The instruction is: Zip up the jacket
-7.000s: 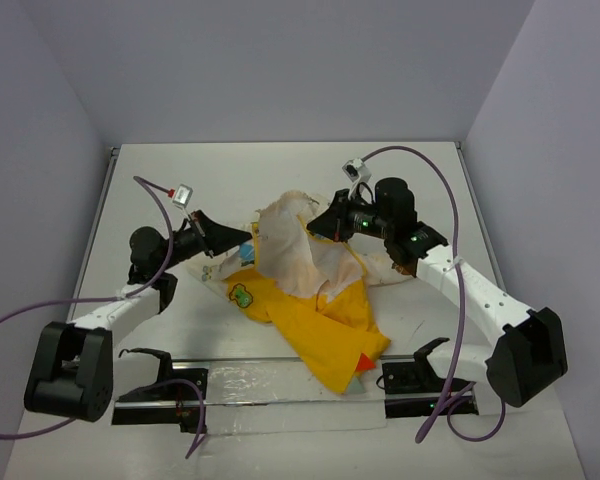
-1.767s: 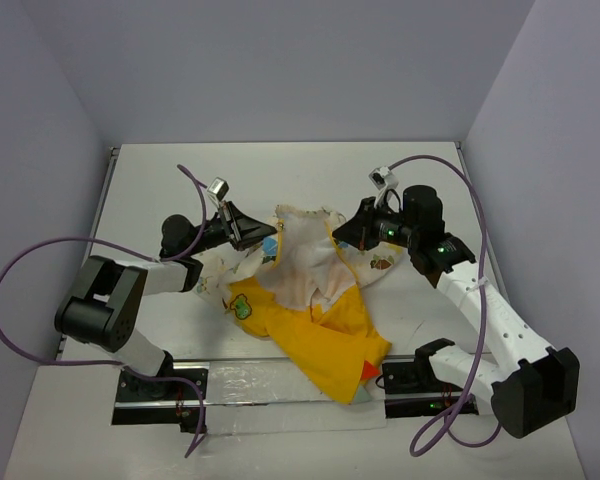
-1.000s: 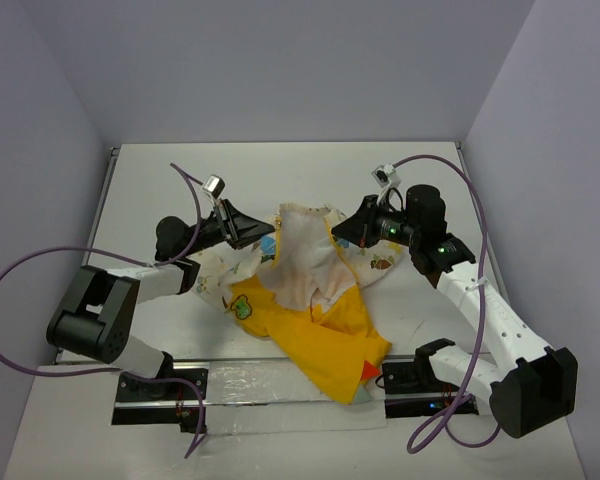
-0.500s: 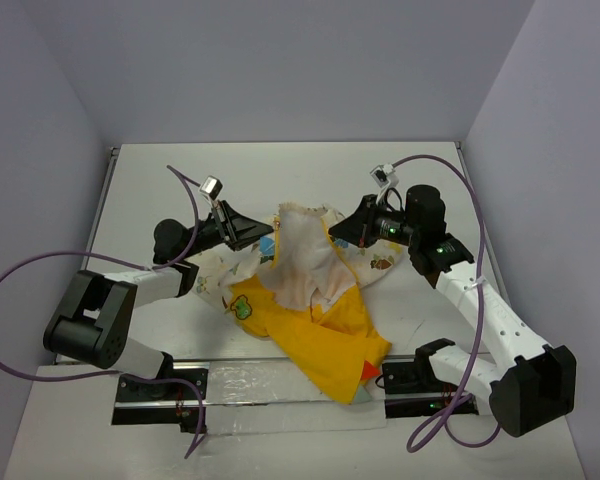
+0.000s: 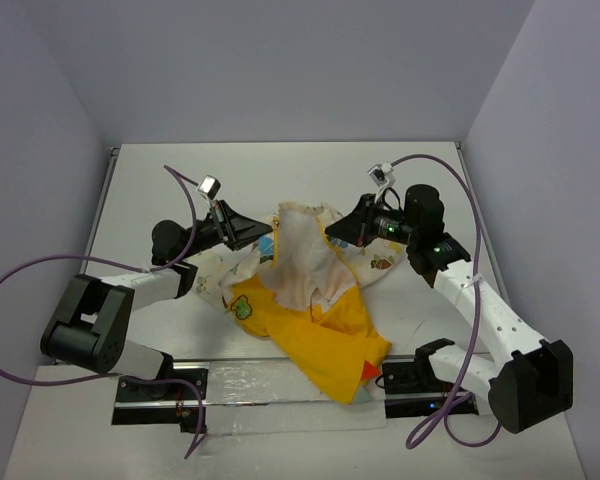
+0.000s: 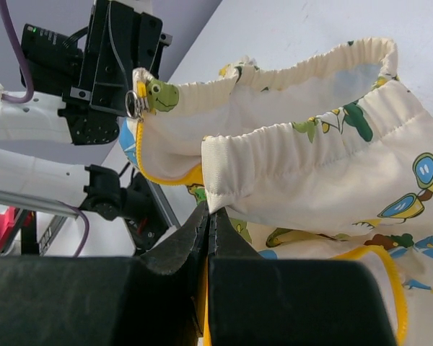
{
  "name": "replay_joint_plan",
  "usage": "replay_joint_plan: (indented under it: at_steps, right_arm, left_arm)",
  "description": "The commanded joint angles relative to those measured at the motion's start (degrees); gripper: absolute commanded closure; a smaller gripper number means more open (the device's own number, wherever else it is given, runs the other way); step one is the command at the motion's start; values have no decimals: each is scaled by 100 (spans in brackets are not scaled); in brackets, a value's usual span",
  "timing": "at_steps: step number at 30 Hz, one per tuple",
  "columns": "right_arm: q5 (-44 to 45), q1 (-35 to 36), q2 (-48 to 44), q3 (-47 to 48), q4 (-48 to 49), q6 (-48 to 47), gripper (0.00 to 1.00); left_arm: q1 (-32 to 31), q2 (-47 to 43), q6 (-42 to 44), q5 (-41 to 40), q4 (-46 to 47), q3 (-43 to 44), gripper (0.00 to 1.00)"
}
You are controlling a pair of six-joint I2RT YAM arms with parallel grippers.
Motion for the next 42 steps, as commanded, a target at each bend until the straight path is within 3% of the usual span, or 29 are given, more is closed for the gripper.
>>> replay_joint_plan:
  at_steps: [1,12,21,42]
  right_arm:
    - [-330,50,97,-63,535,83,100]
    - [-418,709,472,65,1219,304,100]
    - [-661,810,602,-15,1933,775,100]
    - [-818,951,537,-230,2181,771,100]
  left_arm:
    - [-31,-127,42,-68,3074,65,100]
    - [-40,-111,29,-85,3123,43,100]
    - [-55,-147,45,223,3229,62,100]
    - [-137,-206,-83,427,3285,298,100]
